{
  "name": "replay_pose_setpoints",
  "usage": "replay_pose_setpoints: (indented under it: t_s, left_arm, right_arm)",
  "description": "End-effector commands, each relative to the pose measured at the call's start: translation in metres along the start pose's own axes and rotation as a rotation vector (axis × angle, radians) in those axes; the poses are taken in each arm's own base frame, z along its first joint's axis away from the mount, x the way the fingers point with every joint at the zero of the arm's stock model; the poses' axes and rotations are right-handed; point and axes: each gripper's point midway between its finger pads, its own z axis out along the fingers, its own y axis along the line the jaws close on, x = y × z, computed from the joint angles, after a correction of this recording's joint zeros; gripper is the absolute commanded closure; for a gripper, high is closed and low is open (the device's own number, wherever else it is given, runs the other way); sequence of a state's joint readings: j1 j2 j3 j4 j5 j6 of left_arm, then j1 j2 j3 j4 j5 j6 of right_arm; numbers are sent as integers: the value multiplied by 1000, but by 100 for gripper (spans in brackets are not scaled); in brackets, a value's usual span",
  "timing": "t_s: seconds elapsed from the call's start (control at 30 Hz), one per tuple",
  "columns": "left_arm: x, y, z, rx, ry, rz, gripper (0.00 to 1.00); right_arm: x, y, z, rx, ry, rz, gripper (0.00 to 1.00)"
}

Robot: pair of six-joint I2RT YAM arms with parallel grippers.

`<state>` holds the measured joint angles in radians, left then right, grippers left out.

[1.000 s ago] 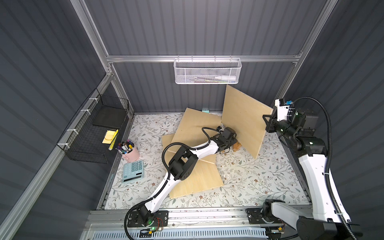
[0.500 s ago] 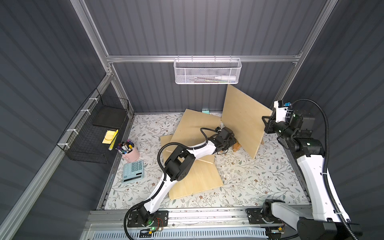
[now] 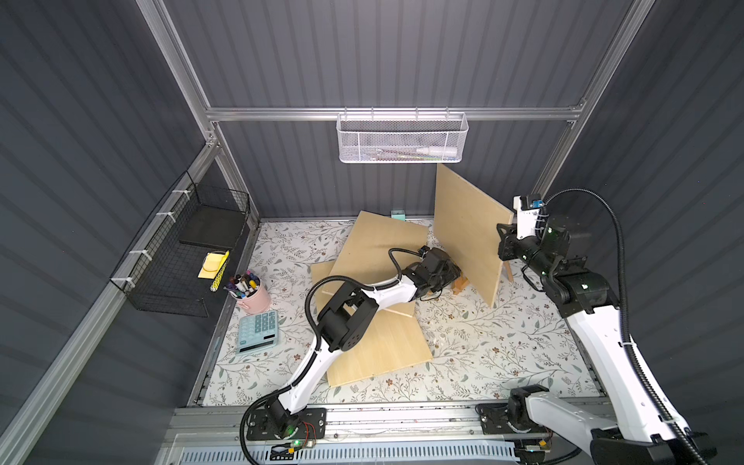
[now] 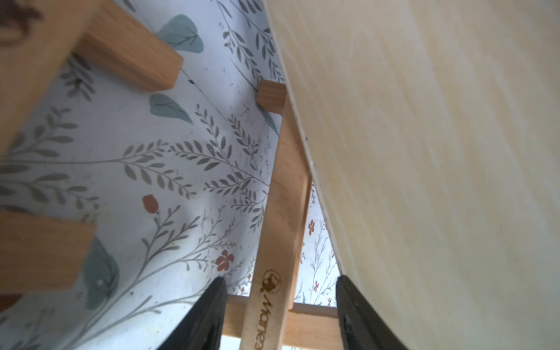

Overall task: Assemble the easel
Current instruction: Move the easel to the center of the board, then place the drawing board on the easel.

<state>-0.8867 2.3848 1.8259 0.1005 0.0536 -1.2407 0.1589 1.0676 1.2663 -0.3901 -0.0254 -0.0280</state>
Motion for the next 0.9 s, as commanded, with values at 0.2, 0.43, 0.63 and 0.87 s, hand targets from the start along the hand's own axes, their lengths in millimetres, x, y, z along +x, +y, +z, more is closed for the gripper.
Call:
replay_pose_setpoints:
  t_s: [0.2,0.43,0.63,0.87]
  left_arm:
    - [16,8,18,38,60,-48,42]
    - [30,12,27,52,101,-60,48]
    - [40,10,36,82,134,-81,49]
    - [51,5,37,97,163,-65,63]
  right_arm:
    - [-91,-23,-34,140,-326,-26,100]
    - [-107,-27,-32,163,-370,-29,100]
    - [-126,-29,-30,172,-408,-35,100]
    - [-147,-36,-35,222,-440,-75,100]
